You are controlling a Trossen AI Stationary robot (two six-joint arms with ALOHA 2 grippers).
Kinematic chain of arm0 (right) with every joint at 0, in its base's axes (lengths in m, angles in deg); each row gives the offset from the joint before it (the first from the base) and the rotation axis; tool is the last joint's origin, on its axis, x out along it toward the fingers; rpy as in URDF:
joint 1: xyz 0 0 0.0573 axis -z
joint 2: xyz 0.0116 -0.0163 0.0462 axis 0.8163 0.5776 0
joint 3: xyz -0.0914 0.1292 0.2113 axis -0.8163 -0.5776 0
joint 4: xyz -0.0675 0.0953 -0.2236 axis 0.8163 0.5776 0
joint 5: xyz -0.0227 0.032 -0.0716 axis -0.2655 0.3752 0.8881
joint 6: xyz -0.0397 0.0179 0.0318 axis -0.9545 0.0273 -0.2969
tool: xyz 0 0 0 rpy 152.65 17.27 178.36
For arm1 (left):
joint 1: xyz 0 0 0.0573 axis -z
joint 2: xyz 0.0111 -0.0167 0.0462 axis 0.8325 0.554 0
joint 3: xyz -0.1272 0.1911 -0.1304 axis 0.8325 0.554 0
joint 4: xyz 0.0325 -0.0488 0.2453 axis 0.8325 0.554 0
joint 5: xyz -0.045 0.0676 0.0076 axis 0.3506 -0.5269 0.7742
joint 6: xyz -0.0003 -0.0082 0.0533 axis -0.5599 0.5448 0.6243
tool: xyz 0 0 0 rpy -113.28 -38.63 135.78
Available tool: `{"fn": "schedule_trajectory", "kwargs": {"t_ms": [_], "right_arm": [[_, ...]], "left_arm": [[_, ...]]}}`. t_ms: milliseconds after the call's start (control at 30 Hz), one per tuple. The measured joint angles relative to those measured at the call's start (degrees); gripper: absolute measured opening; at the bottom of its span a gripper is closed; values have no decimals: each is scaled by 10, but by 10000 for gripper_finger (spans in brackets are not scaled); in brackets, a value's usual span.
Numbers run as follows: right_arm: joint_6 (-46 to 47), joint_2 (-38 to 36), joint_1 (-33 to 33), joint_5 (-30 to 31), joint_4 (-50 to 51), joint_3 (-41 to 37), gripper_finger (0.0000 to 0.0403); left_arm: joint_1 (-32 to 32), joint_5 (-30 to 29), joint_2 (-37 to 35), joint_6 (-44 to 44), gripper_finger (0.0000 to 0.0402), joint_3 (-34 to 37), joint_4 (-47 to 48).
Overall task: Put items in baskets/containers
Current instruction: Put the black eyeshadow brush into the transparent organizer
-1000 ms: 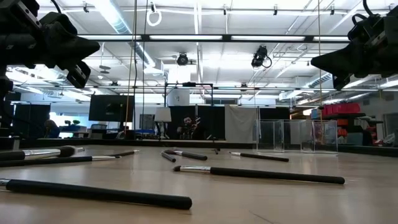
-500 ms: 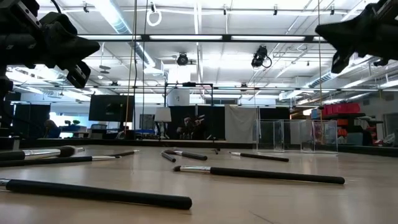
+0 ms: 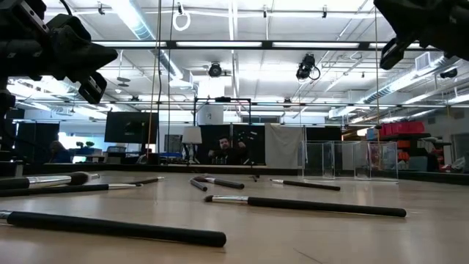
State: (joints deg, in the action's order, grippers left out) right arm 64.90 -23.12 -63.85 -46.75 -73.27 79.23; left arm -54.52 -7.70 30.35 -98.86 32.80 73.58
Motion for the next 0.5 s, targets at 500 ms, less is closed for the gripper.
{"fn": "schedule_trajectory", "kwargs": {"t_ms": [500], "right_arm": [[-44, 303, -52, 76, -55, 108, 23]], "left_arm": [[0, 0, 0, 0, 21, 0, 0]]}}
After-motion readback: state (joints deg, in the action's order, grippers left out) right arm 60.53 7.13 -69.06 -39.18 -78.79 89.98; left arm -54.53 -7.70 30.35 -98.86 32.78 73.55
